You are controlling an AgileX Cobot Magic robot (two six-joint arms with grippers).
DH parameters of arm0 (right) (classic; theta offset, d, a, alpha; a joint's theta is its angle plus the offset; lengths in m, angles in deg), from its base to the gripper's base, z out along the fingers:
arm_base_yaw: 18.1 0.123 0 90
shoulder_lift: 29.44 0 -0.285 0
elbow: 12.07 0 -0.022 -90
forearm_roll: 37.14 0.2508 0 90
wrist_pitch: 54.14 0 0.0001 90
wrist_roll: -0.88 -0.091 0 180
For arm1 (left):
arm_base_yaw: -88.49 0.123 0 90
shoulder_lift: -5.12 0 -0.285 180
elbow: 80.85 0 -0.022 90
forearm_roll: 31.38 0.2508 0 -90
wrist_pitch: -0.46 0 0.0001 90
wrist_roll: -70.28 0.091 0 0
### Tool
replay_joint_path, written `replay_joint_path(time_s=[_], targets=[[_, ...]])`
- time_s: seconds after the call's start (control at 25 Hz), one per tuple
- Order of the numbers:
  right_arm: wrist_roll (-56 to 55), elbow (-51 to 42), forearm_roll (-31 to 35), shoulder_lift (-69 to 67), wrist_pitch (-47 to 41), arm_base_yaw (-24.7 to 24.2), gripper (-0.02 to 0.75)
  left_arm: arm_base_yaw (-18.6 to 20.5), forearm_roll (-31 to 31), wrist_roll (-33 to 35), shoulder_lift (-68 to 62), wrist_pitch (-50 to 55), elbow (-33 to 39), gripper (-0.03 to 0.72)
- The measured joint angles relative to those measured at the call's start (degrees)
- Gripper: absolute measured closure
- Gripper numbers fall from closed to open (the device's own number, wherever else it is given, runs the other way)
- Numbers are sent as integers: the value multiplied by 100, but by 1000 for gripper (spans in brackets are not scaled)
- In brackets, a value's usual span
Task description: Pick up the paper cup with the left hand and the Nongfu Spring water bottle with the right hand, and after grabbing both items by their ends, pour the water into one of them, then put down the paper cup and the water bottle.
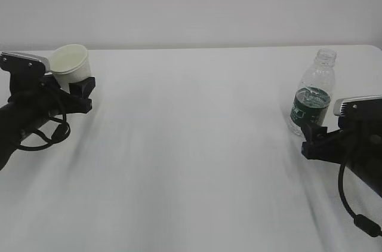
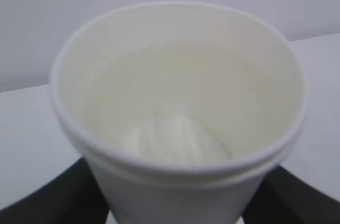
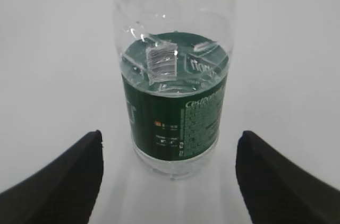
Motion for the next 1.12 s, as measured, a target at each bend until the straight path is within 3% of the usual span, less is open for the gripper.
replay_joint_path(time_s=[1.12], targets=[[-27,0,0,0,0,0,145,0,-552,49,-626,22,0,191]])
